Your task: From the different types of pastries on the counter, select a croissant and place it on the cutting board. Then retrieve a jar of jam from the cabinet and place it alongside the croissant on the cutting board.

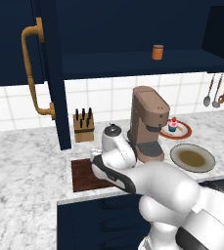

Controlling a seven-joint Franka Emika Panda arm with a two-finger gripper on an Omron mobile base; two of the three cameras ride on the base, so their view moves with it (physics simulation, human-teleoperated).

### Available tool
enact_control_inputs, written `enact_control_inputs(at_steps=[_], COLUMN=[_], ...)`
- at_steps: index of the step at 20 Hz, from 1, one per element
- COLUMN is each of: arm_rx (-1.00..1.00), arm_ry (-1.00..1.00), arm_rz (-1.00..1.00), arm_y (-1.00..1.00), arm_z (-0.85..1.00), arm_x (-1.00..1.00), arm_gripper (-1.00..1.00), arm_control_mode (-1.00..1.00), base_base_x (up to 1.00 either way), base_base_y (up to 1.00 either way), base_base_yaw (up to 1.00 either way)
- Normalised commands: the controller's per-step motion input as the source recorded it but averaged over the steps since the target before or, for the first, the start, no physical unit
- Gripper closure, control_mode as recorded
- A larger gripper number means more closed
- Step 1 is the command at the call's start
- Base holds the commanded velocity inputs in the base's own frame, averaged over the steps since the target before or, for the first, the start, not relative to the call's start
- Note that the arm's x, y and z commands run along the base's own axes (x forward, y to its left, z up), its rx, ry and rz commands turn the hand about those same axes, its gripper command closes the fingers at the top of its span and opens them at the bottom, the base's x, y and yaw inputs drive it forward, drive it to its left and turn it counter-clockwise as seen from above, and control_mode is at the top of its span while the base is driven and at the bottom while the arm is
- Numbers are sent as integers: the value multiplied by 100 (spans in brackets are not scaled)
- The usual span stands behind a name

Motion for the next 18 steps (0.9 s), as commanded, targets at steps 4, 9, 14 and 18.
enact_control_inputs(at_steps=[4, 9, 14, 18], arm_rx=[0, 0, 0, 0], arm_ry=[0, 0, 0, 0], arm_rz=[16, 18, 11, 5], arm_y=[0, 0, 1, 12], arm_z=[-15, -26, -27, -19], arm_x=[1, 4, 12, 33], arm_gripper=[100, 100, 100, 100], arm_control_mode=[-100, -100, -100, -100], base_base_x=[0, 0, 0, 0], base_base_y=[0, 0, 0, 0], base_base_yaw=[0, 0, 0, 0])
